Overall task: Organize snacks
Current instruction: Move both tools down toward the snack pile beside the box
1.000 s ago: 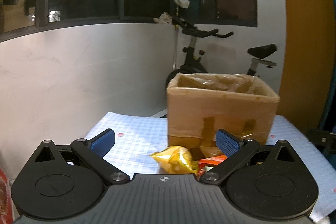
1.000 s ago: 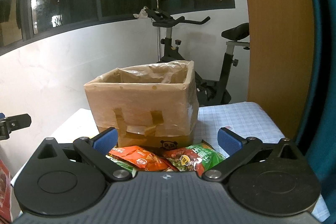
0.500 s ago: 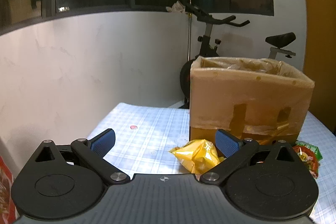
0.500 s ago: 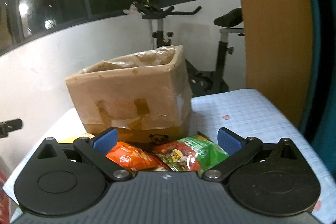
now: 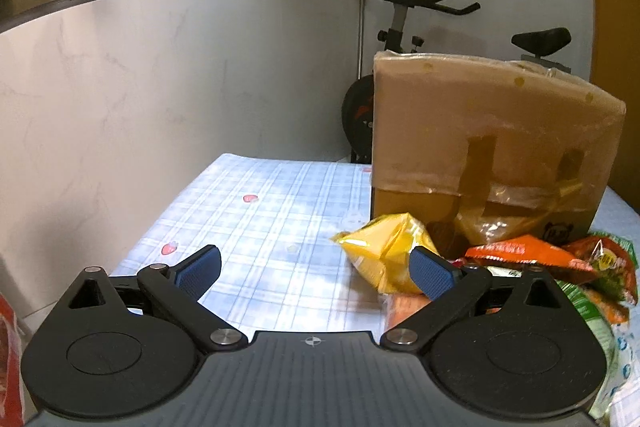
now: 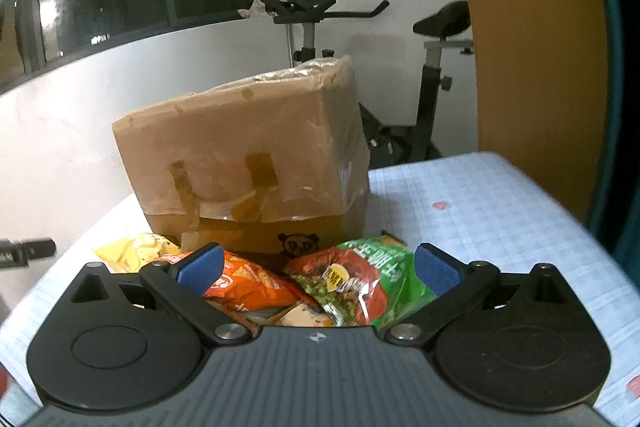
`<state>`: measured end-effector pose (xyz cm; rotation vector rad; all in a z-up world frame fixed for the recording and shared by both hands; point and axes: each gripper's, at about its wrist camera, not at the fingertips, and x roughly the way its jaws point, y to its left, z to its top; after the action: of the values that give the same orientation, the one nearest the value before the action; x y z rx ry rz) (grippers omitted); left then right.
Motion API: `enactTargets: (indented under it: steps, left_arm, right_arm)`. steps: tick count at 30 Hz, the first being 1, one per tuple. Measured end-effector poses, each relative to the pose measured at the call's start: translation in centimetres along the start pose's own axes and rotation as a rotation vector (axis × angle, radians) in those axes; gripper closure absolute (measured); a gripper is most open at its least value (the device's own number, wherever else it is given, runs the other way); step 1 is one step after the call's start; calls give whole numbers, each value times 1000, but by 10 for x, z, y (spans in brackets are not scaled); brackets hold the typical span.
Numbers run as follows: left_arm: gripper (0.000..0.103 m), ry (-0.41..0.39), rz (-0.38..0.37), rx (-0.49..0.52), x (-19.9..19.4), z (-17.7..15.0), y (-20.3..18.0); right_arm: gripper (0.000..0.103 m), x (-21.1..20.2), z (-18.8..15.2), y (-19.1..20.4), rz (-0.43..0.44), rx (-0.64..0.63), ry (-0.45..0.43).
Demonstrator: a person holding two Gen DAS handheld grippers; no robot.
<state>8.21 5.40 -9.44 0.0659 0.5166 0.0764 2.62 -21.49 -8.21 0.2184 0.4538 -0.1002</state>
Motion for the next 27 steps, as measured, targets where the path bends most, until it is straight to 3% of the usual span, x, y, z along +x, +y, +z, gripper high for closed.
enactTargets:
  steps: [6,17,27]
  left_arm:
    - [5,26,-32,-25,2,-6,5]
    - [8,41,-117,18,-7,-22,-11]
    - [8,12,-108,-26,-16,-17,0]
  right_arm:
    - [0,4,-5,-9,-10,5,25]
    - [0,5,-18,4,28,-18,77]
    - [0,13,-5,43,84,-79,126]
